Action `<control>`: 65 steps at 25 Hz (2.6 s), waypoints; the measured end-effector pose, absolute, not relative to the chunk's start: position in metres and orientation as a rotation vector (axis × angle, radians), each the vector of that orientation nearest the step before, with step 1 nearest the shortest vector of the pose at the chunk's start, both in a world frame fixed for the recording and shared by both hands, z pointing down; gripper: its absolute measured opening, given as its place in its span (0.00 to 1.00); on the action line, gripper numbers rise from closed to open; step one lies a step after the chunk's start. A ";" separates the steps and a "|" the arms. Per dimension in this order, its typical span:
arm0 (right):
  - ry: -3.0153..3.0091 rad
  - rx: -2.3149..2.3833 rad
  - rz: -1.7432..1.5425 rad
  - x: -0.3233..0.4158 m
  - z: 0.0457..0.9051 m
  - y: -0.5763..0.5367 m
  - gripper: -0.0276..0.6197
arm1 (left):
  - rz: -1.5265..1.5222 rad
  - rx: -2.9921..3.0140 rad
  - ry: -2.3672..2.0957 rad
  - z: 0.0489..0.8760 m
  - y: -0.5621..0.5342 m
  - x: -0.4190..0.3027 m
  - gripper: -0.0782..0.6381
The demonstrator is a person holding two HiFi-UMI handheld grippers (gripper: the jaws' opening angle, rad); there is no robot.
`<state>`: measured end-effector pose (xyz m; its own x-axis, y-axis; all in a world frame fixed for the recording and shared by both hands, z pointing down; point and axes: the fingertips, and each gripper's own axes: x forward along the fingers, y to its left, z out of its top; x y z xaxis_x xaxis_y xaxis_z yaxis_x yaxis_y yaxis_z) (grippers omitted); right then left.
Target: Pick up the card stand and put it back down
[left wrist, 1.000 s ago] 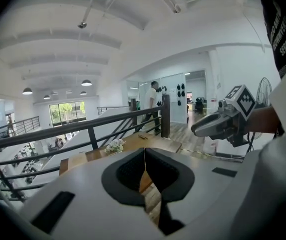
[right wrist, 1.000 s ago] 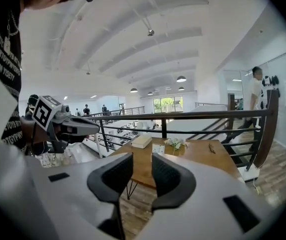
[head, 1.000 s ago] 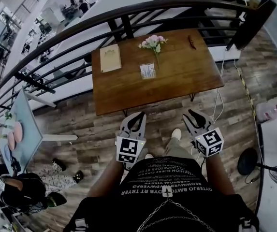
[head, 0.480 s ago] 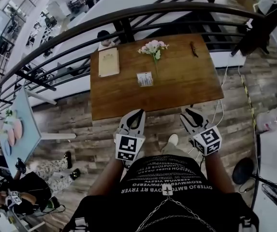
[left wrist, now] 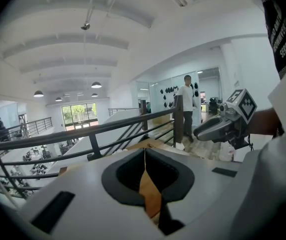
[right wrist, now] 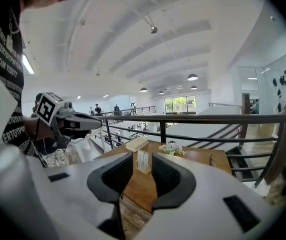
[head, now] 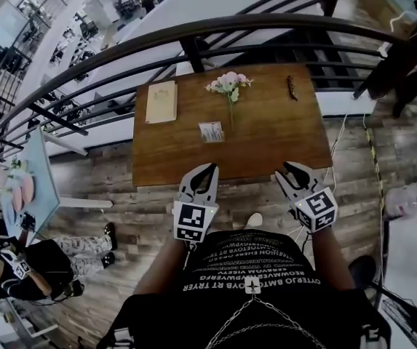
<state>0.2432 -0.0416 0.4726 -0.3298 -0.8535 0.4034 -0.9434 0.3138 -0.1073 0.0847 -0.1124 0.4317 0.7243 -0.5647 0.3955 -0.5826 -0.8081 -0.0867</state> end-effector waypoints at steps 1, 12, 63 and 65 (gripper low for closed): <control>-2.314 1.615 0.471 0.247 0.474 -0.045 0.21 | 0.636 2.865 -0.980 0.433 -0.114 0.085 0.15; -2.301 1.485 0.547 0.246 0.529 -0.091 0.21 | 0.667 2.689 -1.194 0.457 -0.136 0.032 0.15; -2.297 1.092 0.735 0.138 0.775 -0.308 0.29 | 0.842 2.549 -1.043 0.564 -0.343 -0.011 0.15; -2.284 1.093 0.801 0.140 0.777 -0.307 0.29 | 0.840 2.547 -1.036 0.567 -0.342 -0.010 0.15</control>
<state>0.1396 -0.3074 0.7772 -0.5647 -0.5262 0.6358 -0.8081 0.5090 -0.2965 -0.0101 -0.3421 0.5666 0.5771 -0.5502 0.6035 -0.7042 -0.7095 0.0265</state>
